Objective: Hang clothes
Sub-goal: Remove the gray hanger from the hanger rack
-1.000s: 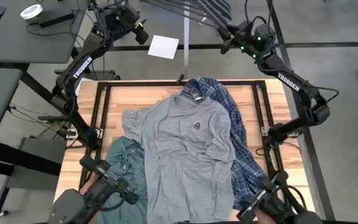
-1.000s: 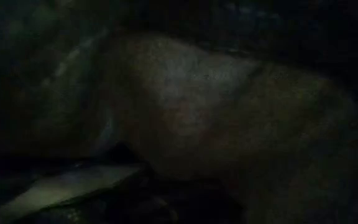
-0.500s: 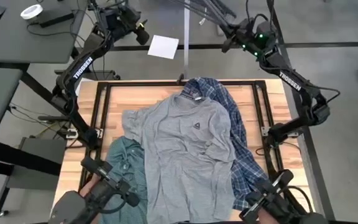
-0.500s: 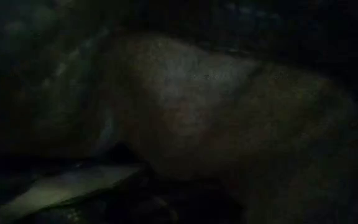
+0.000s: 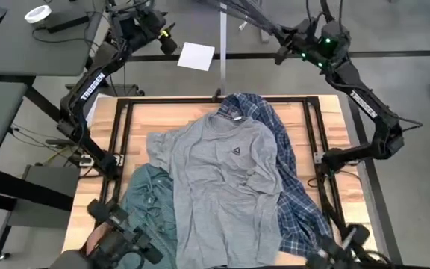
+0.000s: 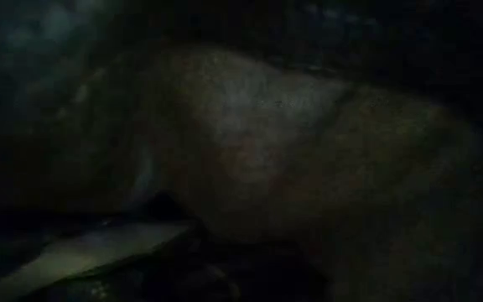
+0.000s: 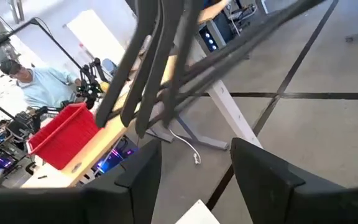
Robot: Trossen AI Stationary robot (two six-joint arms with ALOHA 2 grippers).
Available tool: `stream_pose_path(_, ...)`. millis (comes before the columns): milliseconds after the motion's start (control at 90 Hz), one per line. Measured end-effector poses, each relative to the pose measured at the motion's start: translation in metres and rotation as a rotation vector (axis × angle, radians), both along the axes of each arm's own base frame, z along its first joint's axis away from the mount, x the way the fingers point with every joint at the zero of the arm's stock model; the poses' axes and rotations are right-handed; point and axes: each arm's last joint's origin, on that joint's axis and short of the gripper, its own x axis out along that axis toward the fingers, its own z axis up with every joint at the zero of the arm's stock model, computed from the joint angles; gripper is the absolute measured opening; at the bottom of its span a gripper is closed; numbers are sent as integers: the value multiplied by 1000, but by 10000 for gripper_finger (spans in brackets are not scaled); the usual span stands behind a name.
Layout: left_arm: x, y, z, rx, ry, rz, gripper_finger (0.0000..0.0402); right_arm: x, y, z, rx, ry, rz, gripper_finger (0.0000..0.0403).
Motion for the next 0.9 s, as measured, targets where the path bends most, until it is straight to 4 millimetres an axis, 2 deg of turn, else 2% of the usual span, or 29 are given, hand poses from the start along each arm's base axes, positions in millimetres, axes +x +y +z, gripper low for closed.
stream_pose_path(278, 0, -26, 11, 11, 24, -46, 176, -3, 39, 14, 36, -50, 103, 30)
stream_pose_path(444, 1, -53, 19, 34, 66, -89, 176, -10, 62, 14, 115, -34, 151, 30)
stream_pose_path(733, -9, -107, 22, -114, 105, -180, 176, -18, 101, 4, 309, 27, 244, 30)
stream_pose_path(900, -13, -133, 15, -250, 131, -166, 176, -18, 122, -20, 425, -4, 339, 30)
